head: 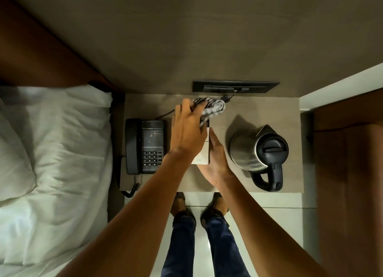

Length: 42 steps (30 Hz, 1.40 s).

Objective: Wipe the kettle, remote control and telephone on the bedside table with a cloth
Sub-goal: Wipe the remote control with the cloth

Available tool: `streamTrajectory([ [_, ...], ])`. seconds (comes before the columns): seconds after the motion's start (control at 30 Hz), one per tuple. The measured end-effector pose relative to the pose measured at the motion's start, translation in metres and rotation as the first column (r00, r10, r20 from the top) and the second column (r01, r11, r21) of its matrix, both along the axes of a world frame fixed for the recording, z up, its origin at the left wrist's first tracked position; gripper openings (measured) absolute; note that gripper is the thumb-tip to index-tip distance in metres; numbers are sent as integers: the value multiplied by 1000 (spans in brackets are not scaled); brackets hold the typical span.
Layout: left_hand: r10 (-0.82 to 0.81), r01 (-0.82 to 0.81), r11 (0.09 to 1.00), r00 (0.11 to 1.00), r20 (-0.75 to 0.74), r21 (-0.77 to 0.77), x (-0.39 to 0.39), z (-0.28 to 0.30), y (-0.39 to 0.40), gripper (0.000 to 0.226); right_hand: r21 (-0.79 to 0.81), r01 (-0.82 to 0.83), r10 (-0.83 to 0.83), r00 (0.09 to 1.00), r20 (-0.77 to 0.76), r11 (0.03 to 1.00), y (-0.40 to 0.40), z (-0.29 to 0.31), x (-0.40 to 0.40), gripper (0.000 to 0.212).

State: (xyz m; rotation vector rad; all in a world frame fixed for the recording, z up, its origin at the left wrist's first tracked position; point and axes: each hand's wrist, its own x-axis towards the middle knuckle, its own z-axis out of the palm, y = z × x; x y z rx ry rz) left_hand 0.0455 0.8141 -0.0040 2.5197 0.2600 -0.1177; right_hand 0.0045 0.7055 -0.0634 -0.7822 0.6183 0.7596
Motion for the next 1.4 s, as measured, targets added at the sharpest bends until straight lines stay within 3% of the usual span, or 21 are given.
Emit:
streamTrajectory([
  [0.13, -27, 27, 997, 1000, -7, -66, -31, 0, 7, 47, 49, -5, 5, 1000, -13, 999, -3, 5, -2, 46],
  [0.27, -32, 29, 993, 999, -22, -117, -64, 10, 6, 49, 125, 117, -109, 992, -68, 985, -4, 5, -6, 44],
  [0.4, 34, -56, 966, 995, -90, -251, -63, 17, 3, 28, 98, 146, -137, 986, -90, 984, -3, 4, -7, 44],
  [0.47, 125, -132, 943, 991, -43, -305, -41, 26, 3, 20, 85, 137, -131, 988, -81, 987, -4, 6, -7, 46],
  [0.53, 208, -195, 956, 977, 39, -218, -17, 27, 2, 23, 69, 118, -113, 991, -68, 991, -4, 10, -8, 49],
  [0.63, 80, -81, 992, 997, -7, -99, -6, 19, -3, 44, 34, 96, -94, 994, -49, 995, -3, 14, -7, 49],
  [0.73, 40, -47, 991, 997, -62, -123, -29, 11, 2, 49, 30, 70, -69, 997, -34, 997, -4, 16, -4, 48],
  [0.9, 55, -68, 979, 996, -73, -192, -80, 13, 6, 32, 128, 99, -85, 990, -110, 987, -9, 10, -4, 63],
  [1.0, 87, -86, 972, 996, -6, -218, -74, 19, 7, 23, 128, 132, -120, 988, -98, 983, -8, 8, 2, 67],
  [1.1, 205, -183, 969, 970, 128, -164, -31, 23, 5, 31, 155, 128, -126, 992, -23, 980, -5, 9, 7, 57],
  [1.23, 74, -71, 991, 997, 28, -116, -3, 16, -2, 53, 106, 99, -102, 995, 20, 989, -4, 12, 9, 50],
  [1.4, -1, 1, 990, 1000, 1, -141, -66, 15, 0, 44, 75, 132, -130, 991, -39, 988, -3, 16, 1, 46],
])
